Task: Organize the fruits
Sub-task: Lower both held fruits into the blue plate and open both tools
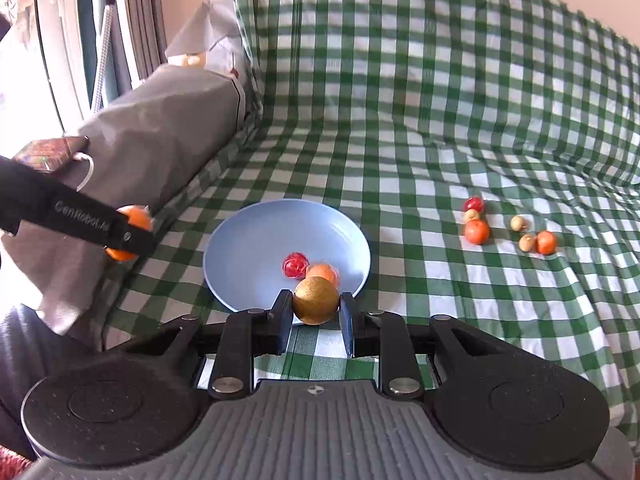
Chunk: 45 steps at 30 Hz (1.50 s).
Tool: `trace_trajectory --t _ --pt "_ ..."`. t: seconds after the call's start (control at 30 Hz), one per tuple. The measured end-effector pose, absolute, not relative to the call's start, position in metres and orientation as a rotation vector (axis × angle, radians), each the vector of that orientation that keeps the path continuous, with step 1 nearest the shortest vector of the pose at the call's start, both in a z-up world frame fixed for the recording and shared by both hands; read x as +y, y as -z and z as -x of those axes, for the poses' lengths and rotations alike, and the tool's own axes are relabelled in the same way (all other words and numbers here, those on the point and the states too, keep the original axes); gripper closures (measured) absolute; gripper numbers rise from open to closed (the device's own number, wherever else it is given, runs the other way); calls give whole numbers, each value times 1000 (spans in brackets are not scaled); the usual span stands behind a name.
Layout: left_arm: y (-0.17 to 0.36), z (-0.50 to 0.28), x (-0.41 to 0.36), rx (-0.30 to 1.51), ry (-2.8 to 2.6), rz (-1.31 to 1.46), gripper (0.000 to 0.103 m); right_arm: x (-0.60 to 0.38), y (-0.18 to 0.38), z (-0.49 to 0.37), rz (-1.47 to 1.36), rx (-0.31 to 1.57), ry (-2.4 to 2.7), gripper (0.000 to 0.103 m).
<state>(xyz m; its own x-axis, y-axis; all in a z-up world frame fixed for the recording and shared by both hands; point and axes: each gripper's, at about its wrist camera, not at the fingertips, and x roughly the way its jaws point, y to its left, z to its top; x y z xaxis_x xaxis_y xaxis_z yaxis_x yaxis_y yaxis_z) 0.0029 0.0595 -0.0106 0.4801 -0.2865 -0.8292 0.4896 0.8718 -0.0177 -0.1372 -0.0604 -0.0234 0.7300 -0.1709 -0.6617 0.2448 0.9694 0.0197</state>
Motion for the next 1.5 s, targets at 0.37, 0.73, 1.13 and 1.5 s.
trace_trajectory --t 0.37,0.73,1.13,1.5 --pt "63 -56 21 1030 484 -287 67 -70 63 75 -104 800 198 77" --pt "92 -83 -3 1053 477 -362 59 -68 96 36 -99 866 187 77" --pt "33 -38 27 949 462 -246 0 -96 61 76 -254 735 243 9" --pt "-7 47 61 885 458 -282 0 -107 9 179 -297 573 330 5"
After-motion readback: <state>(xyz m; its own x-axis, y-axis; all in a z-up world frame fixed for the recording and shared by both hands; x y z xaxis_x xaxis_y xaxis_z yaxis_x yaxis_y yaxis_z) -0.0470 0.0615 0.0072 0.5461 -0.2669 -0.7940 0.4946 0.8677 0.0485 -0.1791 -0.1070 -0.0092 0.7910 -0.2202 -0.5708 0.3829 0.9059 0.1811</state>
